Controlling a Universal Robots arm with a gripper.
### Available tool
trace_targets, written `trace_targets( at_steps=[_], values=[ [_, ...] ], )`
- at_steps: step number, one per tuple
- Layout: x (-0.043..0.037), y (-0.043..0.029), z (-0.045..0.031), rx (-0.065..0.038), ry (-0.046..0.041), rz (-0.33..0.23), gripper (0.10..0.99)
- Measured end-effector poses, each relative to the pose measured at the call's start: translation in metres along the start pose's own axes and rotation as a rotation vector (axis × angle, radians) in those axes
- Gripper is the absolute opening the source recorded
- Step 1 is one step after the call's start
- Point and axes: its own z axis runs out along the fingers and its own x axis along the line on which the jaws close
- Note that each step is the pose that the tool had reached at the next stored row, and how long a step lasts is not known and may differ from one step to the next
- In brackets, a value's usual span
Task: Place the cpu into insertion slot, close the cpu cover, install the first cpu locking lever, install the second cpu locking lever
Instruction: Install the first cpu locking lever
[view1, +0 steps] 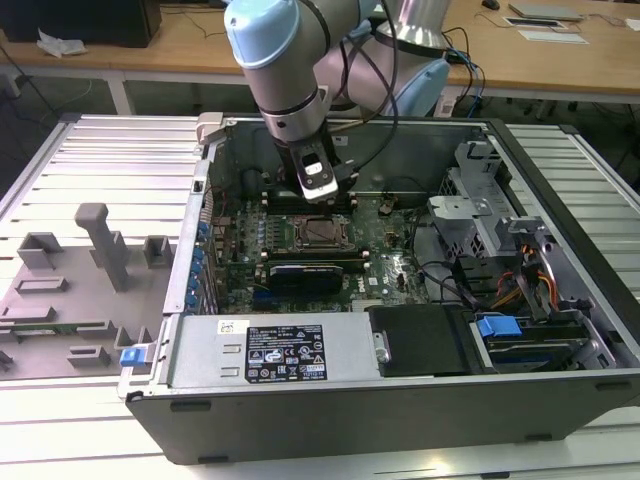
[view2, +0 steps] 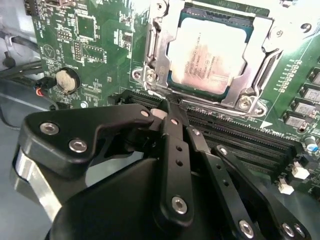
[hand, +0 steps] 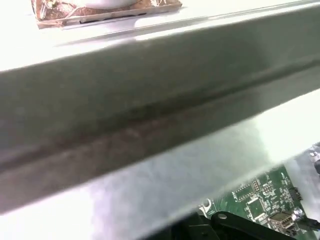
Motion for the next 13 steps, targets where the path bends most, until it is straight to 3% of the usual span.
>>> trace_targets(
  at_steps=[7, 13],
  values=[
    [-0.0034, 0.0028, -0.0129, 0.004, -0.0014, -0.001, 0.106],
    [-0.0036, 0.0030, -0.0136, 0.005, 0.0000, -0.001, 0.106]
  ],
)
